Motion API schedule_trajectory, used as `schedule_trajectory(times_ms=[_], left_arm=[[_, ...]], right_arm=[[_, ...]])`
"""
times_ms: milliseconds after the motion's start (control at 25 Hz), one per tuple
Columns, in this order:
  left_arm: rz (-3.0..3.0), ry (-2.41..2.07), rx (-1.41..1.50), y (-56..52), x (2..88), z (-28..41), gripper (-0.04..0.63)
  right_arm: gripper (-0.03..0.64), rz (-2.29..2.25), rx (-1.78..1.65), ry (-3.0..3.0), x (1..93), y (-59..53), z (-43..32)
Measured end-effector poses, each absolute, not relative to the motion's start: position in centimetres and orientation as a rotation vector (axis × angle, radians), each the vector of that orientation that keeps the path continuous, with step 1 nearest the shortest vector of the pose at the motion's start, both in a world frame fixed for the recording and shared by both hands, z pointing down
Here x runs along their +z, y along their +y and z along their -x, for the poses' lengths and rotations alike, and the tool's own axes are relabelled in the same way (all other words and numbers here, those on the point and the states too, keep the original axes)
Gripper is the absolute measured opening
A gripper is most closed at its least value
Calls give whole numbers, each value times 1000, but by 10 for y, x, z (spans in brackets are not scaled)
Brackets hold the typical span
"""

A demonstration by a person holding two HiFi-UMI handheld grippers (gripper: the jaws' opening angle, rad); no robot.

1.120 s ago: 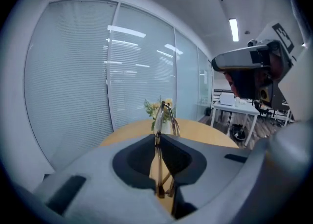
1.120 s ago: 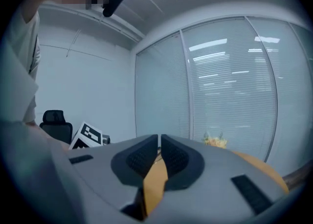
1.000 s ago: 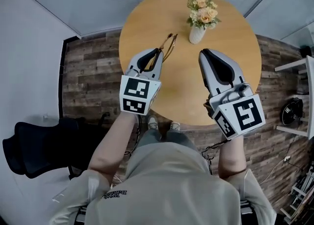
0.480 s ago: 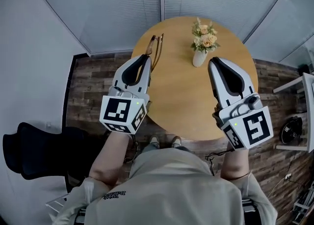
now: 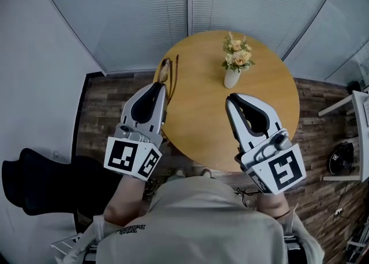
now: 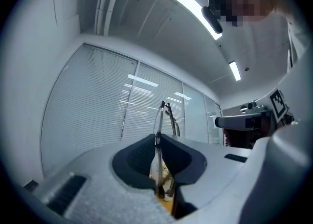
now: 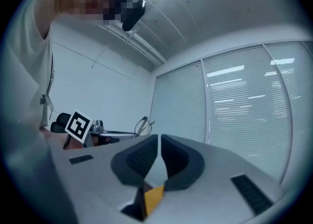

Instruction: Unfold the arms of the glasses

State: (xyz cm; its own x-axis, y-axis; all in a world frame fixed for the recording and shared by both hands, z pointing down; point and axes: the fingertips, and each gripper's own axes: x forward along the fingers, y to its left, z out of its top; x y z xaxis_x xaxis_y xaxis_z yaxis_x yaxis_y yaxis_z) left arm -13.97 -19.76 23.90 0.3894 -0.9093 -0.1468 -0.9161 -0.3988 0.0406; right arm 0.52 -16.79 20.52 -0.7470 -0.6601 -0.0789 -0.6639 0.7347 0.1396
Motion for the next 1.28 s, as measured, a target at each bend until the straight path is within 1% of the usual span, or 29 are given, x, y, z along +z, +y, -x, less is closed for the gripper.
schedule_trajectory(times_ms=[320, 520, 1040, 1280], left_arm=[[2616, 1744, 181, -190, 261, 146, 48], [2619, 1744, 165, -194, 261, 144, 48], [2636, 1622, 94, -179, 249, 114, 49], [2644, 1563, 81, -172, 246, 97, 49]], right_arm=[[40, 1221, 85, 2921, 243, -176, -33], [40, 1246, 28, 2919, 252, -186, -35], [45, 1013, 95, 2805, 170, -204, 14], [49, 963, 165, 2845, 159, -204, 40]])
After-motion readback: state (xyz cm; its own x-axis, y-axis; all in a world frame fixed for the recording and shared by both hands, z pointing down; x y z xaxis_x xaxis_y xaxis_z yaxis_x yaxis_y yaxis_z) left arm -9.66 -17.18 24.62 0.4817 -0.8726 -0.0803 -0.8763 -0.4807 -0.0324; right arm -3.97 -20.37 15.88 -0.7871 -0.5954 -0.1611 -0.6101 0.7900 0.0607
